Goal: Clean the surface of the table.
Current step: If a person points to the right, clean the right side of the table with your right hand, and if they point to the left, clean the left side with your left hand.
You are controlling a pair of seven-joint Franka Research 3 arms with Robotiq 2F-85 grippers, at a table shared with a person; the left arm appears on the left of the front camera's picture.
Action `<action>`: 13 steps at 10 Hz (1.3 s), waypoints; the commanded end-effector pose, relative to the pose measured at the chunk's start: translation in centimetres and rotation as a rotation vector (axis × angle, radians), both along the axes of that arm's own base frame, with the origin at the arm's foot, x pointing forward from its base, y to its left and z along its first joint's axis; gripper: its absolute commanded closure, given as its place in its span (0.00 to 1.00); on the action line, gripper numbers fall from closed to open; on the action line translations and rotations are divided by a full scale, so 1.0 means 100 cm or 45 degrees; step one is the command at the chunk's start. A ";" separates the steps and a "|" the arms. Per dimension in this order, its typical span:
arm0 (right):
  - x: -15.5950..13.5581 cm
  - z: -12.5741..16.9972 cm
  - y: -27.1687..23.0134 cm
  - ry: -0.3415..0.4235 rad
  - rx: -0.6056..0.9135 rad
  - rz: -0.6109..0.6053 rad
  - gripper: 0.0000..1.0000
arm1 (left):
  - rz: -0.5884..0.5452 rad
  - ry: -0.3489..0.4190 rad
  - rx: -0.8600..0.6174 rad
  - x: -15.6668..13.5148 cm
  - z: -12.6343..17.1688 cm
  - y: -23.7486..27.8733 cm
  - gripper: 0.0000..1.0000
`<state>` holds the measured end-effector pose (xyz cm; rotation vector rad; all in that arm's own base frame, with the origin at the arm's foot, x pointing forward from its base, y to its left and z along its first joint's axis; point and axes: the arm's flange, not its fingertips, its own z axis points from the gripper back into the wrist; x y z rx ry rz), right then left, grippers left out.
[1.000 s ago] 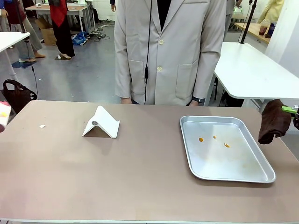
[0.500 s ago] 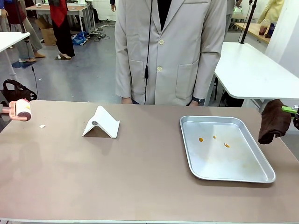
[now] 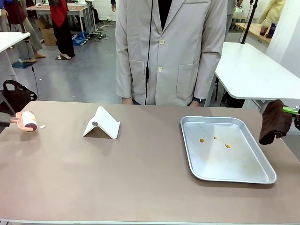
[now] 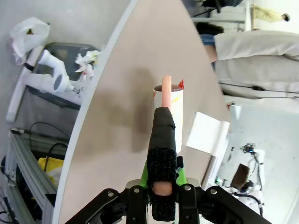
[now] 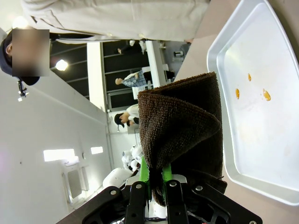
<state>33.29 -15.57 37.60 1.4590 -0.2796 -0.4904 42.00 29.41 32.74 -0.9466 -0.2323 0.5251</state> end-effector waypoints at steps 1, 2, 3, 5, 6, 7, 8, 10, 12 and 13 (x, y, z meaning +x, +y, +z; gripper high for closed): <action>-0.001 0.004 0.001 -0.006 0.010 0.008 1.00 | -0.035 0.071 0.081 0.001 -0.007 -0.012 0.78; -0.001 0.004 0.001 -0.006 0.010 0.008 1.00 | -0.063 0.089 0.097 0.002 -0.012 -0.018 0.78; -0.001 0.004 0.001 -0.006 0.010 0.008 1.00 | -0.067 0.094 0.115 0.003 -0.015 -0.021 0.78; -0.001 0.004 0.001 -0.006 0.010 0.008 1.00 | -0.063 0.100 0.142 0.005 -0.018 -0.026 0.78; -0.001 0.004 0.001 -0.006 0.010 0.008 1.00 | -0.060 0.106 0.134 0.006 -0.018 -0.028 0.78; -0.001 0.004 0.001 -0.006 0.010 0.008 1.00 | -0.064 0.108 0.135 0.008 -0.019 -0.030 0.78; -0.001 0.004 0.001 -0.006 0.010 0.008 1.00 | -0.081 0.108 0.133 0.012 -0.019 -0.035 0.78; -0.001 0.004 0.001 -0.006 0.010 0.008 1.00 | -0.143 0.105 0.115 0.028 -0.019 -0.054 0.78; -0.001 0.004 0.001 -0.006 0.010 0.008 1.00 | -0.183 0.110 0.114 0.046 -0.019 -0.074 0.78; -0.001 0.004 0.001 -0.006 0.010 0.008 1.00 | -0.193 0.091 0.107 0.055 -0.018 -0.083 0.78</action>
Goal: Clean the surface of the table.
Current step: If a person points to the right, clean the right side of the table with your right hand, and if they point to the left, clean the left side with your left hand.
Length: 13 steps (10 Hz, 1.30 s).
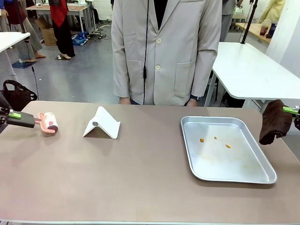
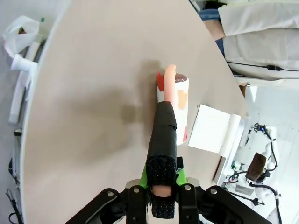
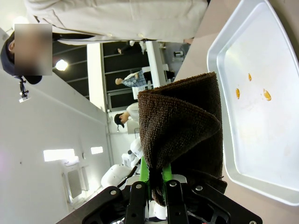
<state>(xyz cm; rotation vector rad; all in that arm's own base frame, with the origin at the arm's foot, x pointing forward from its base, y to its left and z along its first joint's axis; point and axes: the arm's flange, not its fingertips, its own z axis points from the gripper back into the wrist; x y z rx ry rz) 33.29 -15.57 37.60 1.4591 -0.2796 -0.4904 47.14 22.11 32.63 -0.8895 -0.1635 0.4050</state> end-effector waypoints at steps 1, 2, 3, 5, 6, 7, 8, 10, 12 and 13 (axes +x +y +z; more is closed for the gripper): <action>-0.001 0.004 0.001 -0.006 0.010 0.008 1.00 | -0.028 0.010 -0.016 0.010 -0.012 -0.017 0.78; -0.001 0.004 0.001 -0.006 0.010 0.008 1.00 | -0.040 -0.061 -0.077 0.011 -0.004 -0.020 0.78; -0.001 0.004 0.001 -0.006 0.010 0.008 1.00 | -0.059 -0.125 -0.141 0.009 0.006 -0.022 0.78; -0.001 0.004 0.001 -0.006 0.010 0.008 1.00 | -0.157 -0.295 -0.304 -0.013 0.033 -0.021 0.78; -0.001 0.004 0.001 -0.006 0.010 0.008 1.00 | -0.226 -0.366 -0.399 -0.031 0.047 -0.017 0.78; -0.001 0.004 0.001 -0.006 0.010 0.008 1.00 | -0.315 -0.392 -0.465 -0.052 0.059 -0.012 0.78; -0.001 0.004 0.001 -0.006 0.010 0.008 1.00 | -0.434 -0.376 -0.525 -0.081 0.068 -0.004 0.78; -0.001 0.004 0.001 -0.006 0.010 0.008 1.00 | -0.608 -0.335 -0.590 -0.132 0.076 0.012 0.78; -0.001 0.004 0.001 -0.006 0.010 0.008 1.00 | -0.619 -0.350 -0.583 -0.172 0.072 0.030 0.78; -0.001 0.004 0.001 -0.006 0.010 0.008 1.00 | -0.577 -0.369 -0.591 -0.178 0.067 0.040 0.78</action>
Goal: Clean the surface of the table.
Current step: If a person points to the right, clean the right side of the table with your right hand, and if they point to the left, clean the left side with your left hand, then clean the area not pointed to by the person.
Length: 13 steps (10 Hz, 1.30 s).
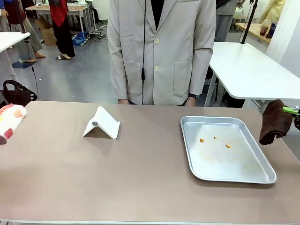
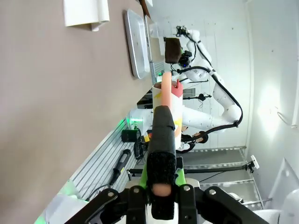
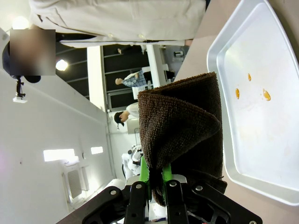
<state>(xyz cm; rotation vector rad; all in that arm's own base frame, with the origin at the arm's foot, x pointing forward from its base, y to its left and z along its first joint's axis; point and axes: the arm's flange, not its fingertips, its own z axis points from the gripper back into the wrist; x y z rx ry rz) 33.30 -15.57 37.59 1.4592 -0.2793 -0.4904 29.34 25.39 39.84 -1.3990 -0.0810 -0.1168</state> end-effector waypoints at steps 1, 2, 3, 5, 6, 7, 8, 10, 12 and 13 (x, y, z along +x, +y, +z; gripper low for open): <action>-0.001 0.004 0.001 -0.007 0.010 0.008 1.00 | 0.082 -0.009 -0.021 0.001 -0.011 0.014 0.78; -0.001 0.004 0.001 -0.007 0.010 0.008 1.00 | 0.000 0.000 0.000 0.000 0.000 0.000 0.78; -0.001 0.004 0.001 -0.007 0.010 0.008 1.00 | 0.000 0.000 0.000 0.000 0.000 0.000 0.78; -0.001 0.004 0.001 -0.007 0.010 0.008 1.00 | 0.000 0.000 0.000 0.000 0.000 0.000 0.78; -0.001 0.004 0.001 -0.007 0.010 0.008 1.00 | 0.000 0.000 0.000 0.000 0.000 0.000 0.78; -0.001 0.004 0.001 -0.007 0.010 0.008 1.00 | 0.000 0.000 0.000 0.000 0.000 0.000 0.78; -0.001 0.004 0.001 -0.007 0.010 0.008 1.00 | 0.000 0.000 0.000 0.000 0.000 0.000 0.78; -0.001 0.004 0.001 -0.007 0.010 0.008 1.00 | 0.000 0.000 0.000 0.000 0.000 0.000 0.78; -0.001 0.004 0.001 -0.007 0.010 0.008 1.00 | 0.000 0.000 0.000 0.000 0.000 0.000 0.78; -0.001 0.004 0.001 -0.007 0.010 0.008 1.00 | 0.000 0.000 0.000 0.000 0.000 0.000 0.78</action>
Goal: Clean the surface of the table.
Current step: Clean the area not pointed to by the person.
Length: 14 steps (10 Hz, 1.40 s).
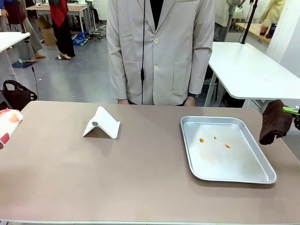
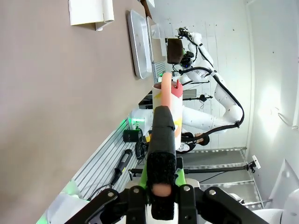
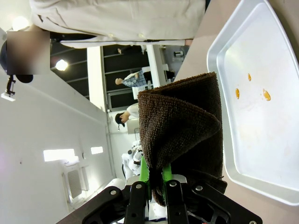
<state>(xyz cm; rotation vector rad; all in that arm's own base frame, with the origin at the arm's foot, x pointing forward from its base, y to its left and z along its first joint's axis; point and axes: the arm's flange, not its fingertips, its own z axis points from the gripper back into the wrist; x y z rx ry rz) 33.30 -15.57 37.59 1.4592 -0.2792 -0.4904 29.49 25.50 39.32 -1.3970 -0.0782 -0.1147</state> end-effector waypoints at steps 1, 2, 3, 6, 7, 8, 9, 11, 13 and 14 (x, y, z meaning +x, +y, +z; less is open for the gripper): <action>-0.001 0.004 0.001 -0.007 0.010 0.008 1.00 | 0.000 -0.004 -0.003 -0.002 0.005 -0.001 0.78; 0.000 0.000 0.000 0.000 0.000 0.000 0.88 | 0.000 -0.004 -0.003 -0.002 0.005 -0.001 0.78; 0.001 0.013 0.017 -0.003 -0.196 0.105 0.88 | 0.000 -0.004 -0.003 -0.002 0.005 -0.001 0.78; 0.040 0.032 0.058 0.118 -0.710 0.164 0.88 | 0.000 -0.004 -0.003 -0.002 0.005 -0.001 0.78; 0.056 0.029 0.071 0.199 -0.863 0.170 0.88 | 0.000 -0.004 -0.003 -0.002 0.005 -0.001 0.78; 0.067 0.027 0.082 0.232 -0.934 0.198 0.88 | 0.000 -0.004 -0.003 -0.002 0.005 -0.001 0.78; 0.078 0.025 0.092 0.259 -1.024 0.202 0.88 | 0.000 -0.004 -0.003 -0.002 0.005 -0.001 0.78; 0.098 0.016 0.105 0.297 -1.144 0.172 0.98 | 0.000 -0.004 -0.003 -0.002 0.005 -0.001 0.78; 0.112 0.000 0.110 0.342 -1.246 0.190 0.98 | 0.000 -0.004 -0.003 -0.002 0.005 -0.001 0.78; 0.119 -0.007 0.115 0.293 -1.297 0.187 0.98 | 0.000 -0.004 -0.003 -0.002 0.005 -0.001 0.78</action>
